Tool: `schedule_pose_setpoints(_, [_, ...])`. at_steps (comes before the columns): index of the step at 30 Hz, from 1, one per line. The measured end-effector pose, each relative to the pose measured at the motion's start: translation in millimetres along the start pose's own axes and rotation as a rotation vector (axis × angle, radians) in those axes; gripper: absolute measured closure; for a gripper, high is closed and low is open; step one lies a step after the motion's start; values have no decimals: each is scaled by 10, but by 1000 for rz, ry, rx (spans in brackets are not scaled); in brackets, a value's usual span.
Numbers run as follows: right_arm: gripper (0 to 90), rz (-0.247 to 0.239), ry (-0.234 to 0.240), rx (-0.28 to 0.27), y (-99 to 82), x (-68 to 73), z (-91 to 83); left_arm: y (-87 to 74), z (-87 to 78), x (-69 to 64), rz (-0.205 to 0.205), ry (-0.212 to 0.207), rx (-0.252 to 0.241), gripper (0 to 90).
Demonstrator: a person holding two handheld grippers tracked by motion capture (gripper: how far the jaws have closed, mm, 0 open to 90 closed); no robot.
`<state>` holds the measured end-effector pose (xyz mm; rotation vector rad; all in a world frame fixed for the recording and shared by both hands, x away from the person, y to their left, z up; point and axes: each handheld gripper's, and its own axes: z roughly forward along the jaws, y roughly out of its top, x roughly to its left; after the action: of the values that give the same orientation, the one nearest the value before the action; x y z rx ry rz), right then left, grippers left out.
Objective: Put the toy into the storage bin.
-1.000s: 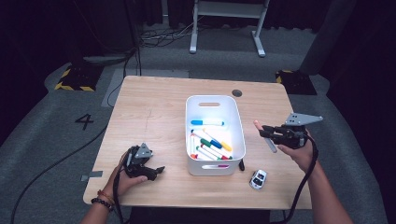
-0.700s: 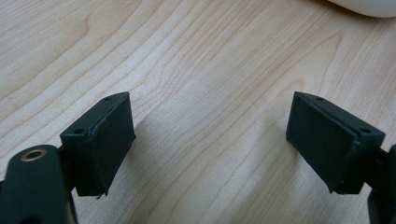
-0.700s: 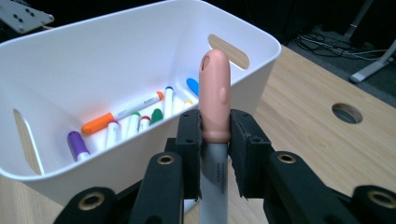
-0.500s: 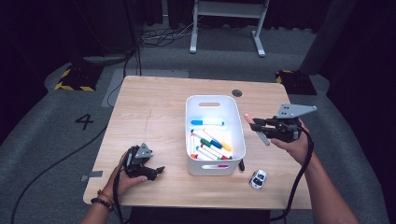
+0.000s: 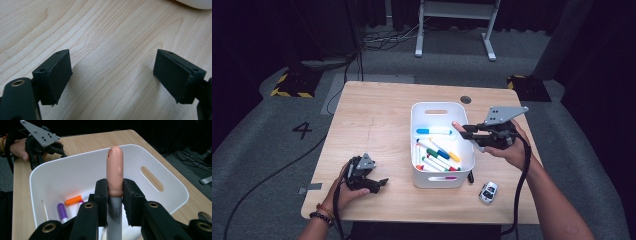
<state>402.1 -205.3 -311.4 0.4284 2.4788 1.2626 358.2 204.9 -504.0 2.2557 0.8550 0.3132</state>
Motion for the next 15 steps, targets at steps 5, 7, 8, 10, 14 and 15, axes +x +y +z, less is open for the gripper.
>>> schedule_pose_setpoints(5, [746,-29,29,16,125,70,119,0,-1,-1,0,1,1,154])
schedule_pose_setpoints(7, [745,-35,43,27,157,98,159,0,-1,-1,-1,1,0,154])
schedule_pose_setpoints(8, [745,-38,51,34,171,119,187,0,-1,-2,-2,0,1,154])
schedule_pose_setpoints(10, [746,-52,65,55,190,155,246,0,-1,-1,0,1,1,154])
schedule_pose_setpoints(14, [745,-69,93,102,192,212,364,0,-1,-2,-1,1,1,154])
schedule_pose_setpoints(15, [745,-79,103,122,187,221,395,0,0,-1,0,0,0,154])
